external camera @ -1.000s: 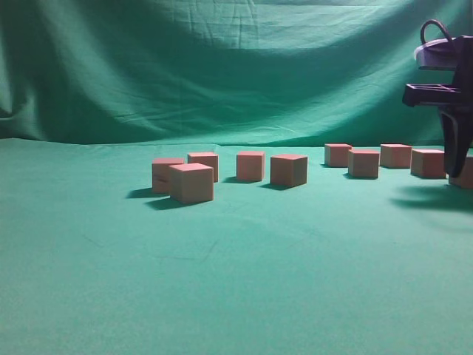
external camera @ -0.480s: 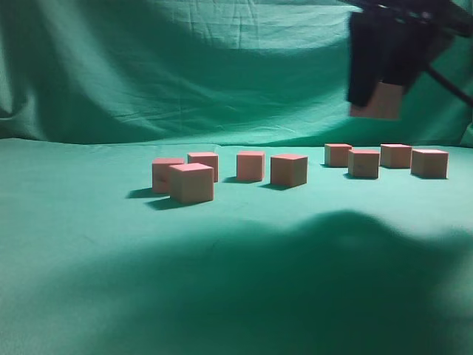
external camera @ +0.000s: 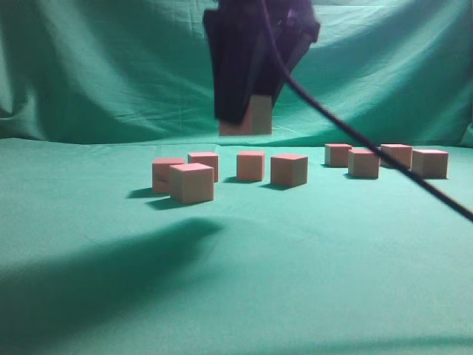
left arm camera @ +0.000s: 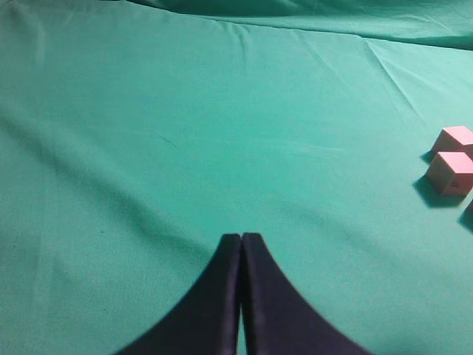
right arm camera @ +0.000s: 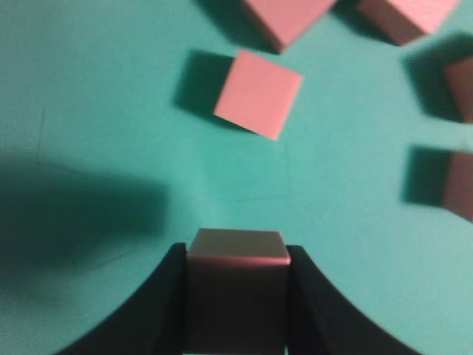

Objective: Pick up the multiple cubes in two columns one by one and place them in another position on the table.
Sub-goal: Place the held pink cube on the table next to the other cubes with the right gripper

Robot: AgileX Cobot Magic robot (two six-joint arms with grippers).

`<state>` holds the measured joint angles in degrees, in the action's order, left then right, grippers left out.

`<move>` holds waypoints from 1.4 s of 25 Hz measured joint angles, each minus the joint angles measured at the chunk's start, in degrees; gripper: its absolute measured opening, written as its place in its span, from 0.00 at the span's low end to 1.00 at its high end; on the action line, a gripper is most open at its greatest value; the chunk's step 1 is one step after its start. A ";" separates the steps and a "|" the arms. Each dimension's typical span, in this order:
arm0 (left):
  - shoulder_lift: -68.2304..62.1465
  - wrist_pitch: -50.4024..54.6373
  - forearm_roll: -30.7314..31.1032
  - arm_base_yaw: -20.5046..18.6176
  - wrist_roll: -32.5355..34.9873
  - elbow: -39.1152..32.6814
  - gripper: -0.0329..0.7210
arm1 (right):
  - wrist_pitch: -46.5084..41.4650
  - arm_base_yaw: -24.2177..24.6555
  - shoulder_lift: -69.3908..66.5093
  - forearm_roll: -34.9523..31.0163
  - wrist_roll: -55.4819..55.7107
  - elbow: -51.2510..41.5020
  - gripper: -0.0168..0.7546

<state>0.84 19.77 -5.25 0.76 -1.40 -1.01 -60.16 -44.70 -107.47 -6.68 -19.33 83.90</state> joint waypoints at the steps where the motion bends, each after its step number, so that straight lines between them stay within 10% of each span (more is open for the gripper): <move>1: 0.00 0.00 0.00 0.00 0.00 0.00 0.04 | -0.55 -0.39 -1.70 0.04 -1.10 0.99 0.36; 35: 0.00 0.00 0.00 0.00 0.00 0.00 0.04 | 3.01 -0.64 -11.62 -0.17 -4.68 4.43 0.43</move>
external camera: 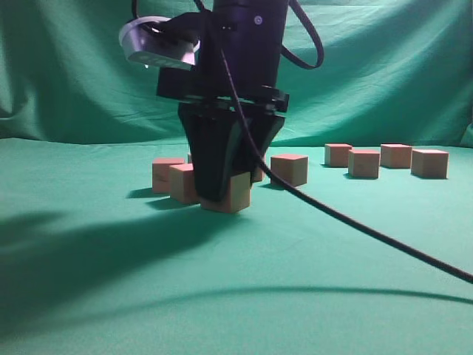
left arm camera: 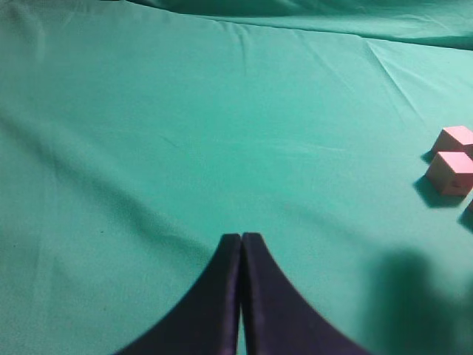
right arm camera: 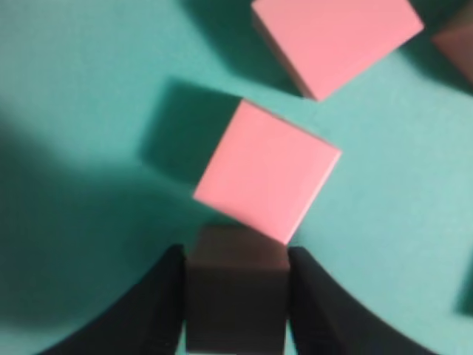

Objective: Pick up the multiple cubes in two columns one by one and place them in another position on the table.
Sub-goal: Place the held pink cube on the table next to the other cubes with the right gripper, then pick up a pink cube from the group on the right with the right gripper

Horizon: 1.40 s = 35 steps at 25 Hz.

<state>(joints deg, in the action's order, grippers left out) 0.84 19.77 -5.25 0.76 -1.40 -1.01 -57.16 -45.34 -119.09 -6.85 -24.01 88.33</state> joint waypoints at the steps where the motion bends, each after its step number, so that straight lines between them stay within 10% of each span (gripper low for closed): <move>1: 0.00 0.00 0.00 0.00 0.00 0.00 0.04 | -0.58 0.00 0.00 0.00 0.12 0.00 0.50; 7: 0.00 0.00 0.00 0.00 0.00 0.00 0.04 | -9.81 0.00 0.00 0.00 3.98 5.80 0.85; 18: 0.00 0.00 0.00 0.00 0.00 0.00 0.04 | -13.51 0.92 7.76 14.07 13.94 16.17 0.77; 29: 0.00 0.00 0.00 0.00 0.00 0.00 0.04 | -13.99 22.05 10.99 15.41 34.00 16.54 0.77; 35: 0.00 0.00 0.00 0.00 0.00 0.00 0.04 | -14.00 25.65 3.48 10.67 35.11 16.54 0.77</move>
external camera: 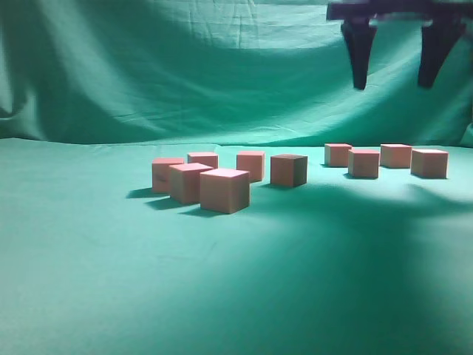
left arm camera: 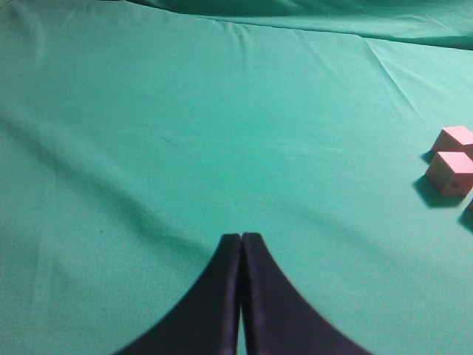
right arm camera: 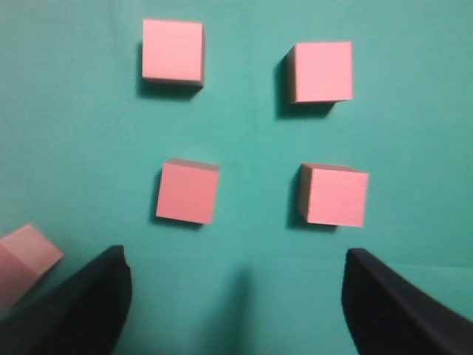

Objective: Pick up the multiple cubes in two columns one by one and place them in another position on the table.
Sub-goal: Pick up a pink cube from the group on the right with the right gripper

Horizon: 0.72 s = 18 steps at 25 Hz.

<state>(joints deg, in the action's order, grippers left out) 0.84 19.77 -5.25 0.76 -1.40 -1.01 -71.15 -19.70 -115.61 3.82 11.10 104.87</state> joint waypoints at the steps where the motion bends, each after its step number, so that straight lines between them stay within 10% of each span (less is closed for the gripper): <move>1: 0.00 0.00 0.00 0.00 0.00 0.00 0.04 | 0.00 0.00 -1.02 -0.96 0.00 0.00 0.77; 11: 0.00 0.00 0.00 0.00 0.00 0.00 0.04 | 6.57 0.00 -8.92 -6.10 -1.76 0.00 0.77; 18: 0.00 0.00 0.00 0.00 0.00 0.00 0.04 | 8.95 0.00 -11.49 -6.20 -2.88 0.00 0.56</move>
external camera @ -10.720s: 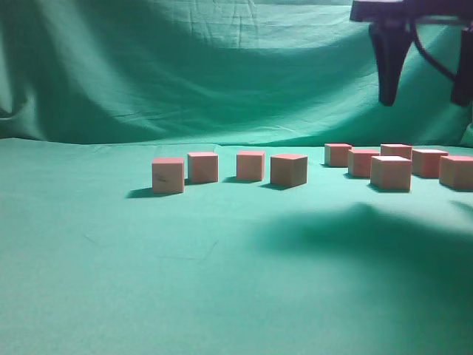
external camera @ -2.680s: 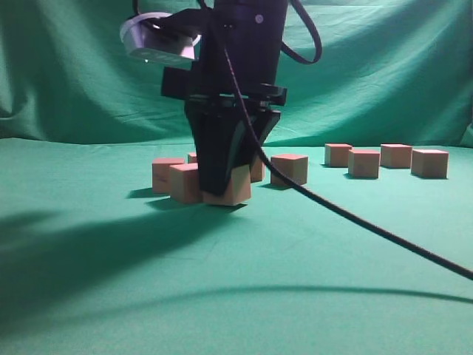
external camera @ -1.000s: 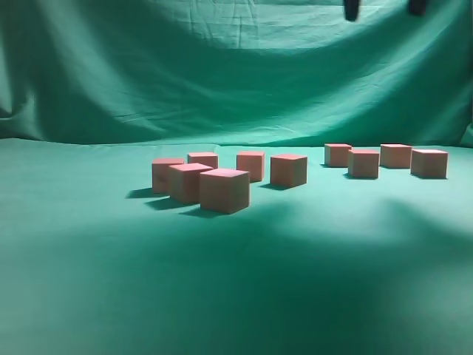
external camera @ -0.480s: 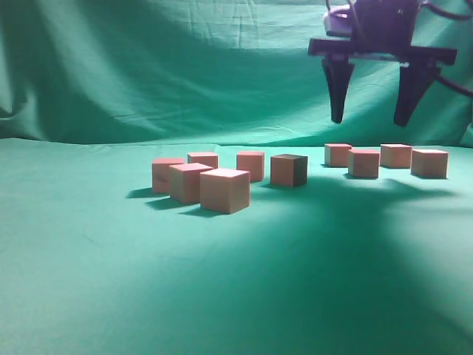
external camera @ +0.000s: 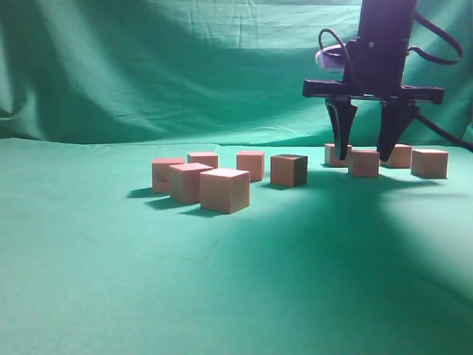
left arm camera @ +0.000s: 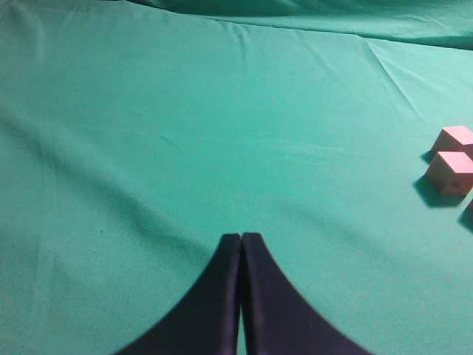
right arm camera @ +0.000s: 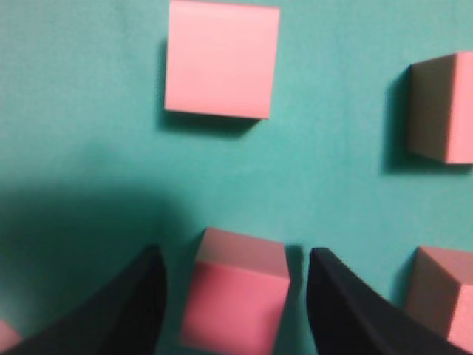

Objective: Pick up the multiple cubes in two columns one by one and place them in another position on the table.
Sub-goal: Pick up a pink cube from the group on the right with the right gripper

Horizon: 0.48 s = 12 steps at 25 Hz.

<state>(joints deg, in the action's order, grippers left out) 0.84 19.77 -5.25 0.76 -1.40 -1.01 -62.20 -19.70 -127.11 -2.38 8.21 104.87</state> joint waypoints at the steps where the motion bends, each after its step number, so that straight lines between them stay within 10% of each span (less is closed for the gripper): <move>1: 0.00 0.00 0.00 0.00 0.00 0.00 0.04 | 0.22 0.00 -0.22 0.00 -0.11 0.00 0.55; 5: 0.00 0.00 0.00 0.00 0.00 0.00 0.04 | 1.29 0.00 -0.94 0.22 -0.10 0.00 0.37; 12: 0.00 0.00 0.00 0.00 0.00 0.00 0.04 | 0.77 0.00 -0.38 -0.44 -1.14 0.00 0.39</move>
<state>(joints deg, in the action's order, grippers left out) 0.84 19.77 -5.25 0.76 -1.40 -1.01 -61.43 -19.70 -127.48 -2.82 7.07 104.87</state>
